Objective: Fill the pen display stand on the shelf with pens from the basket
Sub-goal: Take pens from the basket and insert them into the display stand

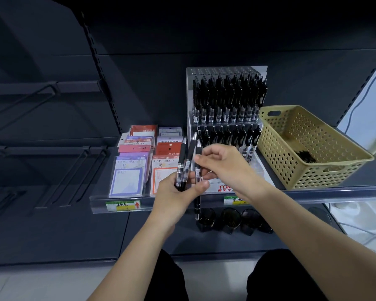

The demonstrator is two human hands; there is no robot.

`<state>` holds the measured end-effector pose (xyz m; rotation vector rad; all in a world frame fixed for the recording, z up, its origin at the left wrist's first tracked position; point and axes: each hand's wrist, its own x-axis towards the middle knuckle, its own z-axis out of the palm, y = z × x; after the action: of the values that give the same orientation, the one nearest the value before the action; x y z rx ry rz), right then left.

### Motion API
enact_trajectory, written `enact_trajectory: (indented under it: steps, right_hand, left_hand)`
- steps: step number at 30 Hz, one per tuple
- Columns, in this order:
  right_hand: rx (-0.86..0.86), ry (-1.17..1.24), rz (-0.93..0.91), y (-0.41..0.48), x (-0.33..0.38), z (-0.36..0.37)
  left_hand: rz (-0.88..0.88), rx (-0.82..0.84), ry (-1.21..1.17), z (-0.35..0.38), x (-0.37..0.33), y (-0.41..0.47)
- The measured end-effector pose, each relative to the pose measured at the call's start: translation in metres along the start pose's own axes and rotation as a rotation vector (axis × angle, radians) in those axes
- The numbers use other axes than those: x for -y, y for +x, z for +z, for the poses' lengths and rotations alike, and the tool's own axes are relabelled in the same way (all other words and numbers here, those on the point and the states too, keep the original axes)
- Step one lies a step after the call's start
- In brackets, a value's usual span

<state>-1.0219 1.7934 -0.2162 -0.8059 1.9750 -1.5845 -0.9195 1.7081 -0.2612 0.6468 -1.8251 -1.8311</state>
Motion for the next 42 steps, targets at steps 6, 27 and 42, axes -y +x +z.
enact_trajectory:
  steps: [6,27,42]
  right_hand:
    - [-0.020,0.043,-0.015,-0.005,-0.004,0.002]
    - [0.067,0.145,0.195,-0.016,-0.014,-0.029]
    - [-0.377,0.017,-0.064,0.013,0.014,-0.044]
  left_hand:
    - [-0.058,-0.017,-0.208,0.002,-0.005,-0.001]
    - [-0.239,-0.319,-0.435,-0.020,0.010,0.006]
    - [-0.220,-0.144,-0.078,-0.001,0.023,-0.004]
